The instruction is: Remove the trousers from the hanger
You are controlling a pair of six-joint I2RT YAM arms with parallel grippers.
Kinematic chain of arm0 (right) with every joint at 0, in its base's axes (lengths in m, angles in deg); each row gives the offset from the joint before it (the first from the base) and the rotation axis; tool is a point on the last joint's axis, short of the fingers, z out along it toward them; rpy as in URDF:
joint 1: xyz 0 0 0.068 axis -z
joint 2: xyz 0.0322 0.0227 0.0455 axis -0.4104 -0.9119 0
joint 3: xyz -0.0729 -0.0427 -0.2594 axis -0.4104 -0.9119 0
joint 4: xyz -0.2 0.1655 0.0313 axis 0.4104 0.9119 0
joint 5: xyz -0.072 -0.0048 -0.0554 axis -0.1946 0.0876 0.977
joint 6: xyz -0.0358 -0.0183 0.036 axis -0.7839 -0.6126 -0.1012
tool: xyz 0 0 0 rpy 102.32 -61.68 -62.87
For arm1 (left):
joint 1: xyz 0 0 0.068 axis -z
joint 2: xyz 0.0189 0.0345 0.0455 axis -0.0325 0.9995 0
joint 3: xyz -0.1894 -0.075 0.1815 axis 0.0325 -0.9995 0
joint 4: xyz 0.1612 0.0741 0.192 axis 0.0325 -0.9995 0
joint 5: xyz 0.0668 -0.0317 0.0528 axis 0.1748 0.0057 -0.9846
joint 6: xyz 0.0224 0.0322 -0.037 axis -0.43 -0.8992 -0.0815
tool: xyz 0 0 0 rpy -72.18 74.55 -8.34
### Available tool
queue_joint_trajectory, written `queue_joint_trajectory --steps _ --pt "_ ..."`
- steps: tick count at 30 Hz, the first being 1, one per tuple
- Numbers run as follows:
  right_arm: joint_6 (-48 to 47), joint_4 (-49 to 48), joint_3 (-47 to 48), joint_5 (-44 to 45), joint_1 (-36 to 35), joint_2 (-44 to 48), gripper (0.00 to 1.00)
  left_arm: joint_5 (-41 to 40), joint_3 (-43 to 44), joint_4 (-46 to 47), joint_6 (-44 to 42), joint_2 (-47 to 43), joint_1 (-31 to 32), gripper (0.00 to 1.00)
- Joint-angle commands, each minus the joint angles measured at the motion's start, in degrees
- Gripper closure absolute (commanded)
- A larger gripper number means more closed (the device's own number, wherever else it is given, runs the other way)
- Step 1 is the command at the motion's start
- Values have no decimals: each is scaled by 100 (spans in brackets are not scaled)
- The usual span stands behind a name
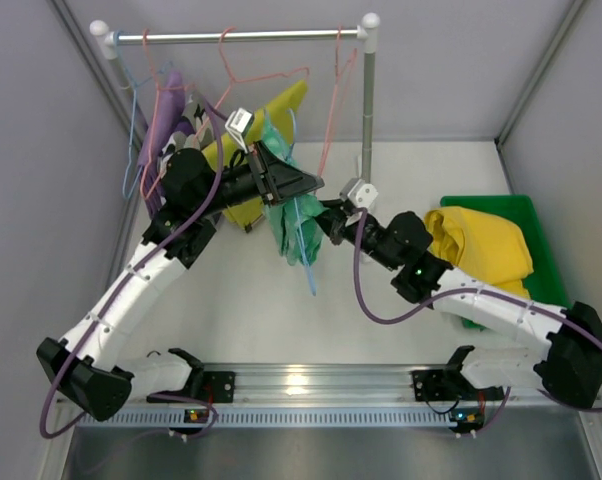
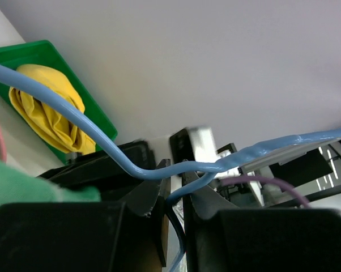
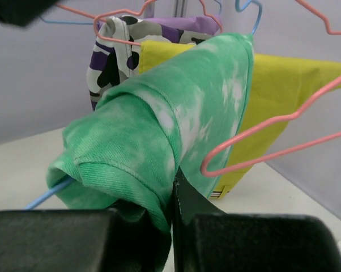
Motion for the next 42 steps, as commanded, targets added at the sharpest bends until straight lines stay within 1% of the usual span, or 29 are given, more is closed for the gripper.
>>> queue_joint_trajectory --steps 1,5,6,10,13,14,18,21,25,26,30,33,34,36,37,38,39,40,42 --pt "538 -141 406 111 89 868 100 99 -132 341 -708 -335 35 100" --pt "786 614 967 163 89 1290 100 160 -290 243 -893 -248 43 100" --pt "968 720 1065 181 89 1439 100 186 -317 260 -946 -222 43 100" --pt "1119 1362 1540 374 89 1756 100 222 -519 313 -1087 -169 43 100" --pt "1154 1749 1891 453 89 1959 100 178 -686 156 -1324 -186 43 100" --pt "1163 1828 2075 636 89 2003 100 152 -739 68 -1394 -212 43 100" --pt "1163 1987 2585 927 80 2100 100 29 -792 -284 -1806 -257 43 100" --pt "1102 2040 2963 1077 89 2109 100 28 -836 -442 -1965 -265 43 100" --pt "1075 2119 3333 1157 89 2109 100 -15 -967 -442 -2036 -274 43 100" --pt "1084 2136 3473 1165 89 2100 100 -42 -1020 -599 -2071 -274 43 100" --pt "1058 2128 3825 1165 89 2012 100 -112 -1161 -714 -2185 -283 43 100" --pt "892 2049 4141 1209 89 1942 100 -182 -1257 -811 -2299 -327 43 100" --pt "586 2031 4220 1253 98 1933 100 -191 -1319 -873 -2317 -362 43 100" --pt "269 2014 4431 1463 107 1915 100 -226 -1363 -917 -2379 -397 43 100" --pt "-159 2005 4467 1569 150 1924 100 -235 -1407 -934 -2388 -449 35 100" --pt "-338 1996 4476 1848 212 1950 100 -235 -1425 -935 -2422 -467 35 100" --pt "-444 1996 4450 1981 325 2020 100 -227 -1433 -935 -2440 -494 26 100" --pt "-567 2039 4380 2078 657 2073 100 -227 -1460 -935 -2467 -537 26 100" --pt "-743 2031 4213 2377 966 2292 100 -253 -1477 -943 -2511 -582 8 100"
